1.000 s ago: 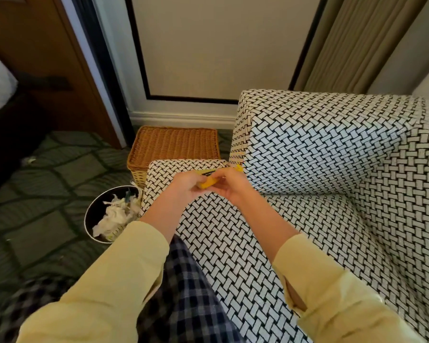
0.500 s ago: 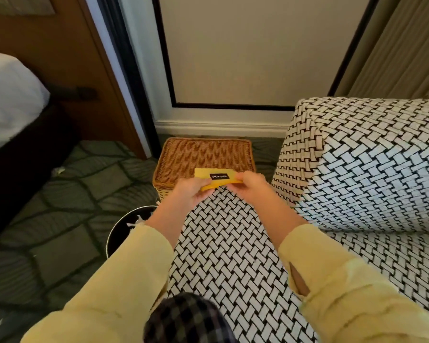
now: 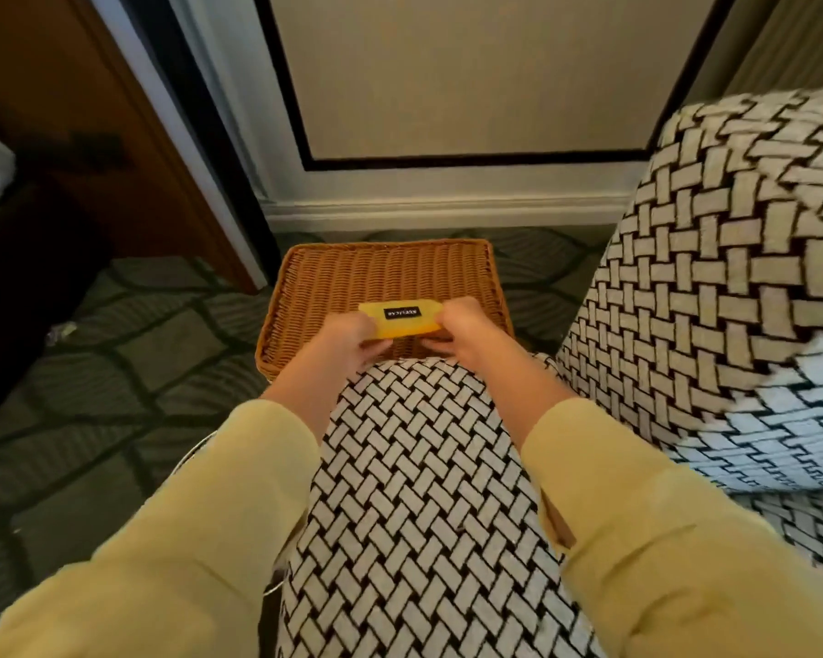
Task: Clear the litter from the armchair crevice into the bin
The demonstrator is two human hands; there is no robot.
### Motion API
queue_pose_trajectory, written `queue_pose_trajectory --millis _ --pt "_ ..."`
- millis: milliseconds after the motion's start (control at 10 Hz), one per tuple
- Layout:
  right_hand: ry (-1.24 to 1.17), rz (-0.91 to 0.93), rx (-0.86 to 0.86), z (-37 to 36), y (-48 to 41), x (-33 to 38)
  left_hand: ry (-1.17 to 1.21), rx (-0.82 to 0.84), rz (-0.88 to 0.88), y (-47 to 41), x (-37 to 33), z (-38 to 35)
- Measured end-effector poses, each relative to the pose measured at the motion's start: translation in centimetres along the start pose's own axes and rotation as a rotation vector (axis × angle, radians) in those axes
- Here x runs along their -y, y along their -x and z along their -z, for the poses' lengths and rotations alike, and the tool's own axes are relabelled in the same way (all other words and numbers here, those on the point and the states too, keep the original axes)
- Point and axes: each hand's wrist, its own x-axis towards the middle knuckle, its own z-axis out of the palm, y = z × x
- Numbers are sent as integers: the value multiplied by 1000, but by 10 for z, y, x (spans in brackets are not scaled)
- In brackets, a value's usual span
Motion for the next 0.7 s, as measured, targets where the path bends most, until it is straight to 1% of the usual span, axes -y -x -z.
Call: queue_pose_trajectory --millis 100,200,300,400,500,600,700 --pt "88 18 4 4 -20 -10 -93 -26 -23 -19 1 -12" --pt "176 54 -27 6 -36 -12 -117 -49 -52 -36 6 -19" --pt "322 78 -40 7 -46 -14 -294 -67 -112 -54 9 -15" --pt "472 45 -36 5 -48 -17 -683 -127 -155 -55 10 -6" --pt "485 -3 -61 4 -42 -15 -790 -41 -239 -42 12 1" --pt "569 83 -131 4 -26 -13 -788 88 -304 -26 14 10" --pt "537 233 -220 6 3 -13 -663 88 -305 -11 10 29"
